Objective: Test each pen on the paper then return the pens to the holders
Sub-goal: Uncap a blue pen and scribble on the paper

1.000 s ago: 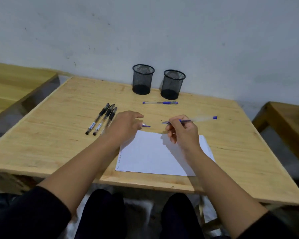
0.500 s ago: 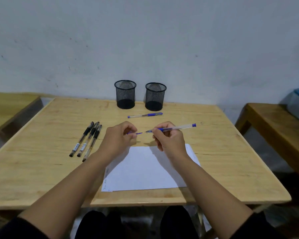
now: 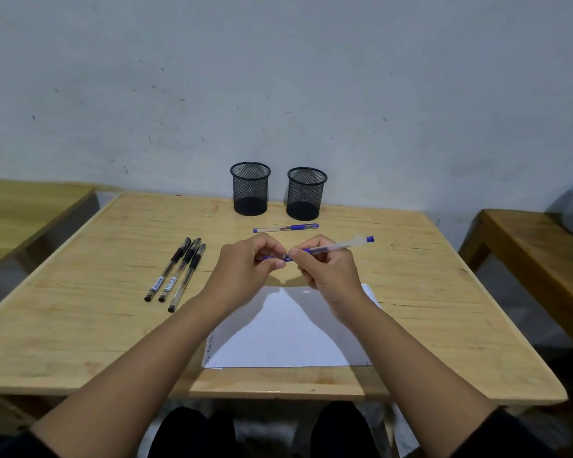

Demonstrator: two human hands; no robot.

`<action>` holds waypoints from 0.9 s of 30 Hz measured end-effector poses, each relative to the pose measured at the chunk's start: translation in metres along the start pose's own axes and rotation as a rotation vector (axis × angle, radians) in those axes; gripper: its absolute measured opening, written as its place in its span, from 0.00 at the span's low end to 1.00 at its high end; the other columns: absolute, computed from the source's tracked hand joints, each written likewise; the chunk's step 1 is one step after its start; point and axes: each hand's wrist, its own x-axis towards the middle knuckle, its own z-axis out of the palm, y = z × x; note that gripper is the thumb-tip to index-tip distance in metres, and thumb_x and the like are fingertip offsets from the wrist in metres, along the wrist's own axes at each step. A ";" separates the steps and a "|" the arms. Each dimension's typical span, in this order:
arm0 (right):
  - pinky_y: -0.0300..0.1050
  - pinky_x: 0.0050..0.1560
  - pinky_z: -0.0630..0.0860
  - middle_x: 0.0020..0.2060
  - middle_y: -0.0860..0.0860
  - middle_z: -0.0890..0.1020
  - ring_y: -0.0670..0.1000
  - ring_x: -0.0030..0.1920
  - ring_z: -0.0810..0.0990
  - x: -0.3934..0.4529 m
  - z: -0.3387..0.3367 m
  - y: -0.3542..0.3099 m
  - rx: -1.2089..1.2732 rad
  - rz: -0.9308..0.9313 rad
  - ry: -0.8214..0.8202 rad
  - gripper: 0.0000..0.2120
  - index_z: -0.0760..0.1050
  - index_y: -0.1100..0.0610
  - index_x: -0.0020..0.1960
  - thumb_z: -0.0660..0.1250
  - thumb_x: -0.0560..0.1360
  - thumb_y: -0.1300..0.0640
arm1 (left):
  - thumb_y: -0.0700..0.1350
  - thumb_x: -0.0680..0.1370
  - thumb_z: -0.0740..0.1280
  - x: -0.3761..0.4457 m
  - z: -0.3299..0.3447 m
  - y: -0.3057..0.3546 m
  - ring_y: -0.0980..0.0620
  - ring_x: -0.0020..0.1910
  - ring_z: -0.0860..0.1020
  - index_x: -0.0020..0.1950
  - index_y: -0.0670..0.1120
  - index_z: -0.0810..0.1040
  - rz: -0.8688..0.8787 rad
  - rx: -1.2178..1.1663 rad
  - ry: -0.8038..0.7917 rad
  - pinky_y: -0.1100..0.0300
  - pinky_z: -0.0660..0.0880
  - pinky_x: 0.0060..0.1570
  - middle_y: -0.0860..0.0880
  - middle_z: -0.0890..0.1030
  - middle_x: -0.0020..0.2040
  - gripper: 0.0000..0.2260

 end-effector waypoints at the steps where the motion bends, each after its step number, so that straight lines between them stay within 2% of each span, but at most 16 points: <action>1: 0.35 0.25 0.62 0.22 0.45 0.71 0.45 0.24 0.65 0.000 0.000 0.000 0.013 -0.002 -0.009 0.06 0.76 0.57 0.37 0.69 0.72 0.64 | 0.39 0.72 0.71 0.000 0.000 0.002 0.70 0.35 0.76 0.44 0.48 0.80 0.003 -0.003 0.011 0.79 0.69 0.39 0.57 0.80 0.36 0.05; 4: 0.34 0.25 0.62 0.22 0.47 0.70 0.46 0.24 0.64 -0.002 0.001 0.001 0.049 -0.005 -0.038 0.07 0.75 0.58 0.37 0.69 0.73 0.64 | 0.39 0.72 0.70 -0.002 0.001 0.004 0.67 0.35 0.76 0.43 0.48 0.80 0.023 0.027 0.032 0.78 0.69 0.38 0.56 0.80 0.36 0.04; 9: 0.35 0.25 0.62 0.23 0.48 0.70 0.45 0.24 0.64 -0.004 0.005 0.004 0.030 0.046 -0.103 0.10 0.72 0.57 0.35 0.69 0.72 0.65 | 0.39 0.72 0.70 -0.008 -0.002 -0.004 0.60 0.38 0.78 0.43 0.49 0.80 -0.037 0.011 -0.032 0.77 0.71 0.37 0.52 0.82 0.39 0.05; 13: 0.36 0.25 0.62 0.24 0.50 0.69 0.46 0.25 0.65 -0.004 0.008 0.002 0.001 0.052 -0.157 0.10 0.71 0.58 0.35 0.68 0.73 0.65 | 0.38 0.72 0.69 -0.013 -0.004 -0.006 0.59 0.38 0.78 0.39 0.52 0.78 -0.038 0.016 -0.021 0.77 0.69 0.34 0.55 0.81 0.36 0.09; 15: 0.36 0.25 0.61 0.24 0.51 0.69 0.47 0.25 0.64 -0.005 0.010 0.003 -0.009 0.033 -0.170 0.09 0.72 0.59 0.36 0.68 0.73 0.65 | 0.38 0.73 0.69 -0.016 -0.006 -0.008 0.58 0.39 0.79 0.38 0.55 0.77 -0.043 -0.006 -0.014 0.74 0.71 0.37 0.55 0.81 0.36 0.12; 19: 0.35 0.24 0.62 0.25 0.51 0.70 0.46 0.25 0.65 -0.003 0.013 -0.002 -0.032 0.020 -0.151 0.09 0.72 0.57 0.35 0.69 0.73 0.64 | 0.38 0.73 0.69 -0.012 -0.011 -0.004 0.54 0.41 0.80 0.40 0.53 0.78 -0.072 -0.080 -0.050 0.62 0.76 0.44 0.51 0.82 0.39 0.09; 21: 0.34 0.25 0.63 0.27 0.51 0.71 0.46 0.26 0.66 0.000 0.014 -0.007 0.010 0.019 -0.109 0.08 0.74 0.56 0.36 0.68 0.73 0.63 | 0.38 0.73 0.69 -0.005 -0.017 -0.002 0.54 0.39 0.78 0.42 0.50 0.79 -0.080 -0.061 -0.053 0.61 0.73 0.44 0.49 0.82 0.41 0.06; 24: 0.35 0.27 0.67 0.31 0.51 0.75 0.46 0.30 0.72 0.004 0.010 -0.012 0.220 0.042 -0.016 0.04 0.78 0.58 0.40 0.67 0.74 0.62 | 0.39 0.73 0.69 0.003 -0.034 -0.007 0.52 0.39 0.75 0.43 0.50 0.80 -0.115 -0.076 0.008 0.59 0.71 0.43 0.49 0.81 0.40 0.06; 27: 0.36 0.33 0.73 0.33 0.50 0.79 0.46 0.33 0.76 -0.002 0.005 -0.008 0.135 0.042 -0.023 0.03 0.80 0.61 0.40 0.69 0.73 0.62 | 0.38 0.74 0.67 0.007 -0.050 -0.016 0.54 0.39 0.74 0.42 0.54 0.80 -0.135 -0.212 0.111 0.60 0.72 0.47 0.49 0.78 0.39 0.10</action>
